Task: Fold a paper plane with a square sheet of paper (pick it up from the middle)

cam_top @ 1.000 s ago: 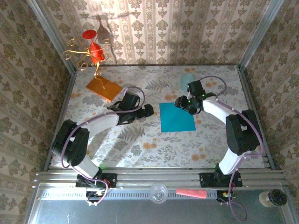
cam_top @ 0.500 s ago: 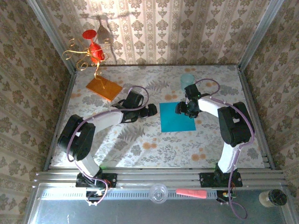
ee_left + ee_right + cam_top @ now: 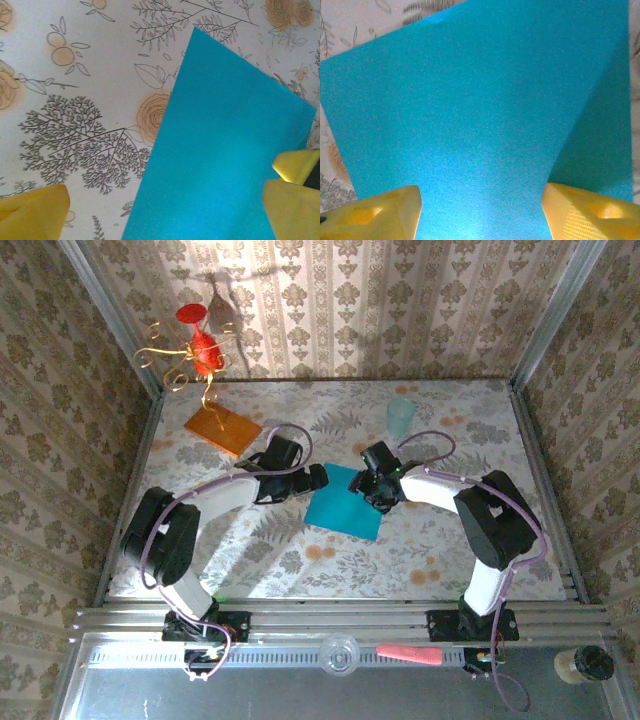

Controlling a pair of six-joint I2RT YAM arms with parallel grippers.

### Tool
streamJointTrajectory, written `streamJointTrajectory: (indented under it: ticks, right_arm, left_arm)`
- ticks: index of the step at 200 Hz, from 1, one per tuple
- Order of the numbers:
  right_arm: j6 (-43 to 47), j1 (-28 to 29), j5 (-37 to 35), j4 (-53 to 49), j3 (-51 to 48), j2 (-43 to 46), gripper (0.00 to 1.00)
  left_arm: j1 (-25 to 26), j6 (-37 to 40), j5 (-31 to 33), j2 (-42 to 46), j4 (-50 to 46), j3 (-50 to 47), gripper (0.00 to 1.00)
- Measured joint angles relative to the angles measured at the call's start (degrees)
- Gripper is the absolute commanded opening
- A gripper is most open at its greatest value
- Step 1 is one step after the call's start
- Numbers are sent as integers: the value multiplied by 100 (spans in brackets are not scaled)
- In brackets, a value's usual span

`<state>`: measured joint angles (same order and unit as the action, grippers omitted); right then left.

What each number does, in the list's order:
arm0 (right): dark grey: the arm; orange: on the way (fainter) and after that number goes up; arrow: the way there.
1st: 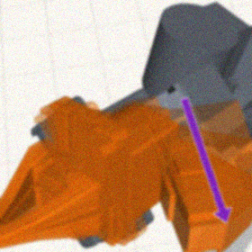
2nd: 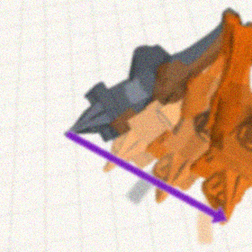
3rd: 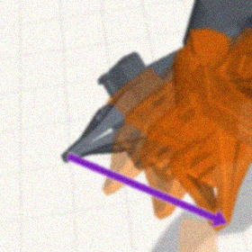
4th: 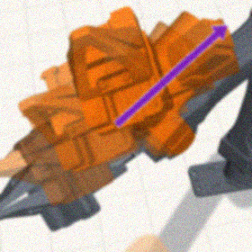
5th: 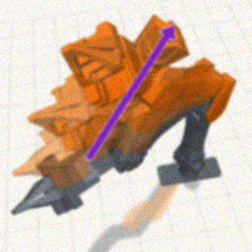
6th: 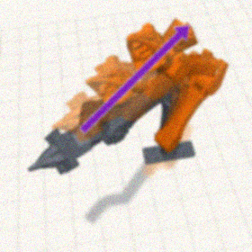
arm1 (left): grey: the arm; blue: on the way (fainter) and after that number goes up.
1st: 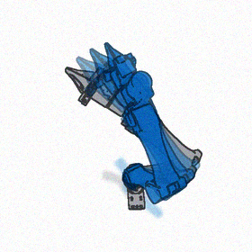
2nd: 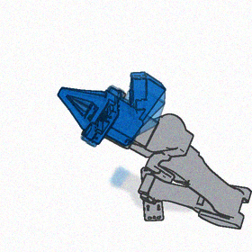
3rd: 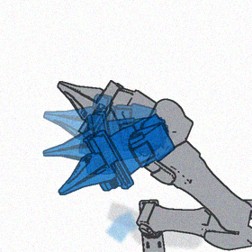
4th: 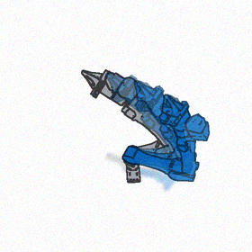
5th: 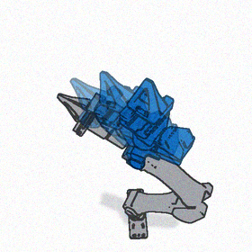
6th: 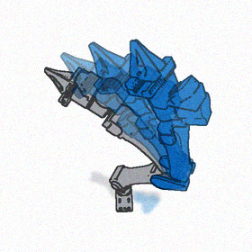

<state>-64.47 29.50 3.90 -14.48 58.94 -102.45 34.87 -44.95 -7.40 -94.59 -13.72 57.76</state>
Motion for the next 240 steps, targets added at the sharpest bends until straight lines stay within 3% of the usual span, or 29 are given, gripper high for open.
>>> streamJointTrajectory:
  ticks: [14, 46, 79, 108, 165, 240]
  right_arm:
    - [-96, 13, 96, -7, 9, 35, 71]
    - [105, -184, 46, -289, 7, 662, 88]
    - [691, -957, 127, -59, -286, 1770, 100]
    - [1412, -1602, 166, -98, -522, 1982, 100]
    - [2133, -2124, 140, -339, -898, 2107, 100]
    - [2256, -2262, 142, -350, -1080, 2111, 100]
  left_arm:
    - [31, 122, 57, 55, -151, 11, 100]
    - [365, 511, 295, -4, -800, 437, 100]
    - [841, 953, 601, -584, -1478, 1561, 100]
    - [1198, 1228, 787, -1263, -2039, 2437, 100]
    - [1558, 1537, 822, -2465, -3025, 3705, 99]
    - [1755, 1757, 994, -3053, -3713, 4457, 95]
